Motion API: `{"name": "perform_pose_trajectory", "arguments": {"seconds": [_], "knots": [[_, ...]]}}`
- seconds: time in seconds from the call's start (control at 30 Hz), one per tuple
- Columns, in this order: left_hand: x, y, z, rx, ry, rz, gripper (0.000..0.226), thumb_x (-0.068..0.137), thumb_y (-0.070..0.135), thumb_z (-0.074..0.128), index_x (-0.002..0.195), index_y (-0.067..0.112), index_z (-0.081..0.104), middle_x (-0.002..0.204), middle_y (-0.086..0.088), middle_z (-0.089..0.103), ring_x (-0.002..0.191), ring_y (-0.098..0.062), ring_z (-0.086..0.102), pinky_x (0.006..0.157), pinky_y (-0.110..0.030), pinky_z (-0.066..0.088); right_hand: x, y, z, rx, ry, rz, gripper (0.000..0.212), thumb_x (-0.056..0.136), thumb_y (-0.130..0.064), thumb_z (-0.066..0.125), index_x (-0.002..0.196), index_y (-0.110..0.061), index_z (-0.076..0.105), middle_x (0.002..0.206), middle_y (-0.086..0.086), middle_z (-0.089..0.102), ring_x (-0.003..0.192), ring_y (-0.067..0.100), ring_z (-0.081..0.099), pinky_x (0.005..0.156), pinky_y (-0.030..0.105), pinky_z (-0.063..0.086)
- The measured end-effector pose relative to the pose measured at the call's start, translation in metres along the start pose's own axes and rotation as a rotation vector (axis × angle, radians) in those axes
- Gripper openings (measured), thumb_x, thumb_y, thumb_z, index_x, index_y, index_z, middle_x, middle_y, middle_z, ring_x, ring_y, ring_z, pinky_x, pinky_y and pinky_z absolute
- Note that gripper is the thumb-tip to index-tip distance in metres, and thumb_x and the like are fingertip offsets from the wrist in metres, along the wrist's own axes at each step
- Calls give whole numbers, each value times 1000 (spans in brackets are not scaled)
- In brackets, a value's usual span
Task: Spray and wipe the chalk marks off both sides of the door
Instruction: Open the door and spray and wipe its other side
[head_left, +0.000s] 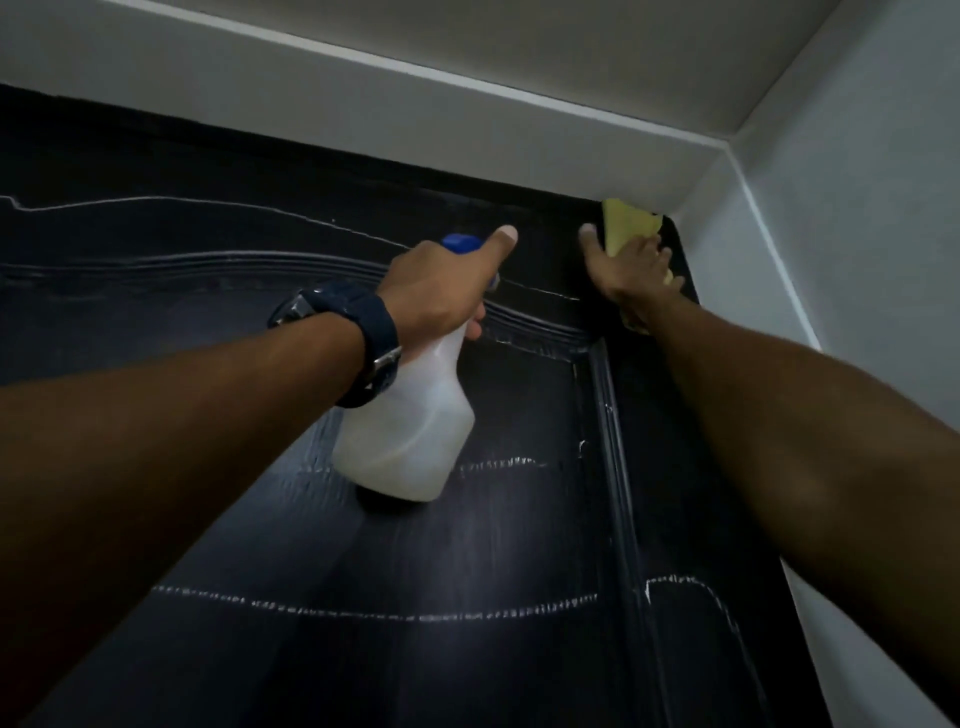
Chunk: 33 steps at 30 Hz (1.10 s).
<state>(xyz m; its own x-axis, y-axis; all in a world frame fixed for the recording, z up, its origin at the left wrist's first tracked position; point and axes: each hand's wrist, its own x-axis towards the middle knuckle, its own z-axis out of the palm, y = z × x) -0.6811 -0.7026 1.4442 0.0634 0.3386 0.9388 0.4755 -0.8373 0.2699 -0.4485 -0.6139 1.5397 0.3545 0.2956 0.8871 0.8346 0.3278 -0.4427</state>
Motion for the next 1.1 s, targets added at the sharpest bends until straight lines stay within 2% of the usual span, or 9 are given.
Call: {"name": "perform_pose_trajectory", "arguments": {"seconds": [0.17,0.27,0.43,0.53,0.73,0.87,0.9,0.97,1.1], "knots": [[2,9,1,88,-47,31,65,95,73,33,105,16,63,83,-5,64,73,-20,65,78,-35,54,-22,26,11,-60,59,-177,98,95,-76,19,159,-2,9,168,16,3,155,32,4,123,52,5],[5,18,6,78,-15,33,70,94,75,32,108,15,65,84,-5,66,72,-18,66,70,-32,52,-56,50,15,-73,48,-242,92,98,-72,19,159,-3,10,168,16,5,155,31,5,124,52,6],[15,27,4,40,10,-4,77,94,76,32,113,11,66,85,-3,69,67,-14,68,60,-25,44,-137,86,29,-56,-14,-374,85,97,-67,14,161,-11,4,169,6,-5,155,22,-6,125,45,-3],[19,28,6,8,-16,-25,74,96,74,32,115,10,64,88,-5,68,71,-15,67,60,-26,45,-117,78,30,-62,2,-355,70,106,-54,17,161,-13,4,169,3,-5,155,23,-6,123,49,-5],[26,20,6,25,-16,-41,72,96,73,35,113,9,63,87,-5,66,71,-16,66,61,-26,48,0,17,16,-39,107,-205,56,107,-37,23,156,-9,22,167,9,14,153,33,9,120,61,8],[26,9,-8,83,-13,-47,72,93,76,37,114,11,59,89,-6,66,75,-18,66,67,-29,52,-33,19,24,-20,233,-383,48,105,-32,26,136,-2,47,148,20,43,132,43,41,107,60,36],[25,8,-11,77,-17,-47,72,93,76,37,112,11,61,89,-7,66,75,-19,66,72,-32,54,-53,20,29,-18,218,-448,46,106,-31,29,138,-3,47,149,21,43,133,44,41,108,58,36],[23,8,-13,75,-11,-42,70,93,76,37,106,13,63,87,-6,66,75,-20,67,78,-34,56,-97,25,42,-12,146,-574,48,108,-29,32,150,-7,38,160,16,32,147,39,26,117,55,23],[24,13,-12,114,14,-32,69,94,75,34,103,14,64,84,-5,66,73,-19,68,68,-30,51,-89,5,37,-24,2,-616,54,110,-38,25,160,-20,18,169,-1,8,155,24,2,123,51,1]]}}
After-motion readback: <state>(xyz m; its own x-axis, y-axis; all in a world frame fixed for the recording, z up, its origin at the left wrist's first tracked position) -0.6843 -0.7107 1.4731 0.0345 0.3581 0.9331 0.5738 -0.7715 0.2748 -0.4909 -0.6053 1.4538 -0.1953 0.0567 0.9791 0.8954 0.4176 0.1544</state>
